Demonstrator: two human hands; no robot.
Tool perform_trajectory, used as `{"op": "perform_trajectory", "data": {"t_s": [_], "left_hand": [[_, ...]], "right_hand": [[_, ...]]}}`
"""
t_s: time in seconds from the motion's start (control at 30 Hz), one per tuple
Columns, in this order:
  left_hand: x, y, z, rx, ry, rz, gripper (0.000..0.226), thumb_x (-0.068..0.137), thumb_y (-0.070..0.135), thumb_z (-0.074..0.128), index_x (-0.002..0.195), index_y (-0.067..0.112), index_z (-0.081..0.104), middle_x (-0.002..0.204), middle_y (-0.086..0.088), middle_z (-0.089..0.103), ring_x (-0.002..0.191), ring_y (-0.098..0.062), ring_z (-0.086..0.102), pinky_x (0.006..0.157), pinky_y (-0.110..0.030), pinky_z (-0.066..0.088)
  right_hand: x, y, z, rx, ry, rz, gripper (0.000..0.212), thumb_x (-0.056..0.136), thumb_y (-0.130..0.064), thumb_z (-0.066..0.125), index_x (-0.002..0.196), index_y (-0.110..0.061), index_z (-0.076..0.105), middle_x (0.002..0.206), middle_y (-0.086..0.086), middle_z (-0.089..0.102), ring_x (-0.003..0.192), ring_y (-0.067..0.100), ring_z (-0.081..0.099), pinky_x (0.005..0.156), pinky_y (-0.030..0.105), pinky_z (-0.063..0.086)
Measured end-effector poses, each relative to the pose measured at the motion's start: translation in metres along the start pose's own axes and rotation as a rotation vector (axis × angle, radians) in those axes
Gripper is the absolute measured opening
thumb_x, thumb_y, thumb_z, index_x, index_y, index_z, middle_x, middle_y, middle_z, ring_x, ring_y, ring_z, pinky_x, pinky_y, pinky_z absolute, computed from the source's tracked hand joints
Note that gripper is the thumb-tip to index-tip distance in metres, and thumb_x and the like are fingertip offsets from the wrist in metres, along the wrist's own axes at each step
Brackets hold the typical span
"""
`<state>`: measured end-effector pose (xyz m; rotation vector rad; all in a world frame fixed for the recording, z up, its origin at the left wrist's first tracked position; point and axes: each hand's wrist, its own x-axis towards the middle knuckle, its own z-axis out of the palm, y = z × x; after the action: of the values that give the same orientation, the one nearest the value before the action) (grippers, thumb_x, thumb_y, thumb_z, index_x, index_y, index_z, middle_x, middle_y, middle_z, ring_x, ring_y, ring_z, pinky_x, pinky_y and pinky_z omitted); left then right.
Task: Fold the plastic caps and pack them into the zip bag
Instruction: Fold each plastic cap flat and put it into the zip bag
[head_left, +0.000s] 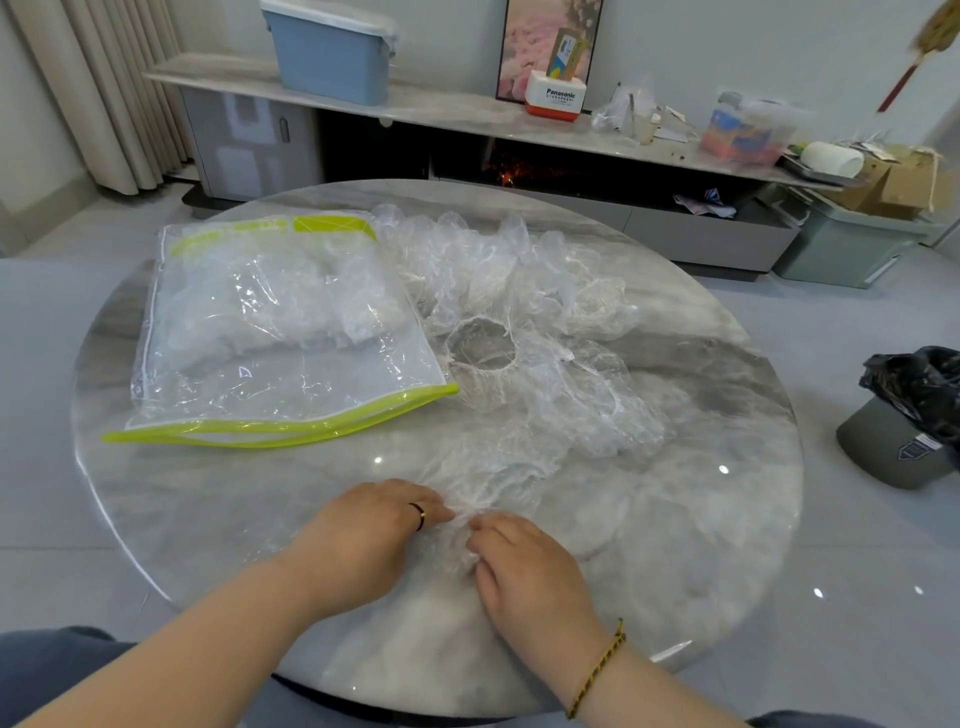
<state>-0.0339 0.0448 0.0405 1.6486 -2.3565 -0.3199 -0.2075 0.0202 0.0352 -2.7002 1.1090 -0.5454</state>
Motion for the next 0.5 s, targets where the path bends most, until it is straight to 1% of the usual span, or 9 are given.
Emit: {"op": "perform_trajectory", "data": {"t_s": [0.07,0.17,0.2,0.23,0.3,0.37,0.43,0.47,0.5], "left_hand": [[-0.005,0.001,-0.005,0.014,-0.029,0.004,0.054,0.038,0.018,0.052,0.085,0.035,0.073,0.089,0.021,0.069,0.080,0.003,0.062,0.069,-0.010,0.045],[-0.011,0.006,-0.011,0.057,-0.047,0.046,0.053,0.052,0.030,0.037,0.091,0.033,0.072,0.099,0.016,0.068,0.098,-0.002,0.051,0.082,-0.017,0.033],[-0.013,0.007,-0.013,0.088,-0.069,0.066,0.054,0.052,0.035,0.035,0.092,0.033,0.072,0.101,0.016,0.068,0.100,-0.004,0.054,0.084,-0.018,0.032],[-0.014,0.009,-0.015,0.108,-0.072,0.080,0.053,0.053,0.039,0.035,0.090,0.034,0.072,0.101,0.016,0.068,0.099,-0.004,0.059,0.085,-0.019,0.032],[-0.016,0.012,-0.014,0.123,-0.068,0.098,0.046,0.057,0.048,0.037,0.081,0.033,0.073,0.092,0.019,0.069,0.087,-0.002,0.066,0.080,-0.017,0.033],[-0.016,0.011,-0.010,0.123,-0.019,0.087,0.041,0.062,0.051,0.037,0.066,0.030,0.072,0.079,0.022,0.068,0.069,0.000,0.066,0.070,-0.016,0.032],[-0.015,0.011,-0.006,0.136,0.055,0.046,0.040,0.065,0.048,0.036,0.057,0.030,0.070,0.067,0.023,0.066,0.055,0.000,0.061,0.064,-0.016,0.029],[-0.014,0.010,-0.005,0.153,0.090,0.031,0.039,0.065,0.046,0.036,0.055,0.030,0.070,0.062,0.023,0.064,0.050,0.000,0.060,0.062,-0.017,0.029],[-0.014,0.010,-0.004,0.172,0.126,0.024,0.039,0.064,0.044,0.035,0.054,0.030,0.070,0.058,0.022,0.063,0.047,-0.001,0.058,0.061,-0.018,0.029]], "right_hand": [[-0.004,0.002,-0.001,0.076,-0.055,0.045,0.025,0.068,-0.022,0.040,0.067,-0.021,0.065,0.068,-0.011,0.064,0.062,0.002,0.058,0.058,0.012,0.044],[-0.013,0.005,-0.006,0.294,-0.138,0.113,0.034,0.077,-0.029,0.036,0.084,-0.012,0.064,0.068,-0.008,0.059,0.066,0.006,0.049,0.058,0.019,0.039],[-0.017,0.006,-0.008,0.368,-0.196,0.149,0.036,0.079,-0.034,0.035,0.085,-0.011,0.061,0.063,-0.011,0.054,0.065,0.005,0.046,0.057,0.019,0.035],[-0.020,0.007,-0.011,0.423,-0.200,0.167,0.031,0.080,-0.037,0.035,0.081,-0.015,0.057,0.058,-0.013,0.049,0.061,0.003,0.044,0.055,0.017,0.032],[-0.024,0.010,-0.015,0.524,-0.172,0.226,0.016,0.083,-0.034,0.040,0.070,-0.028,0.046,0.054,-0.016,0.049,0.055,0.004,0.043,0.053,0.016,0.029],[-0.026,0.012,-0.019,0.622,-0.165,0.291,0.027,0.091,-0.022,0.048,0.067,-0.033,0.042,0.056,-0.017,0.050,0.057,0.006,0.041,0.057,0.021,0.032],[-0.027,0.013,-0.020,0.665,-0.170,0.342,0.031,0.092,-0.014,0.050,0.069,-0.033,0.045,0.060,-0.018,0.052,0.062,0.004,0.043,0.061,0.020,0.035],[-0.027,0.013,-0.020,0.661,-0.166,0.326,0.025,0.090,-0.018,0.052,0.072,-0.035,0.046,0.063,-0.020,0.054,0.066,0.003,0.046,0.064,0.017,0.036],[-0.027,0.011,-0.021,0.637,-0.186,0.308,0.013,0.085,-0.029,0.053,0.078,-0.039,0.047,0.068,-0.021,0.055,0.073,0.001,0.048,0.068,0.011,0.037]]}}
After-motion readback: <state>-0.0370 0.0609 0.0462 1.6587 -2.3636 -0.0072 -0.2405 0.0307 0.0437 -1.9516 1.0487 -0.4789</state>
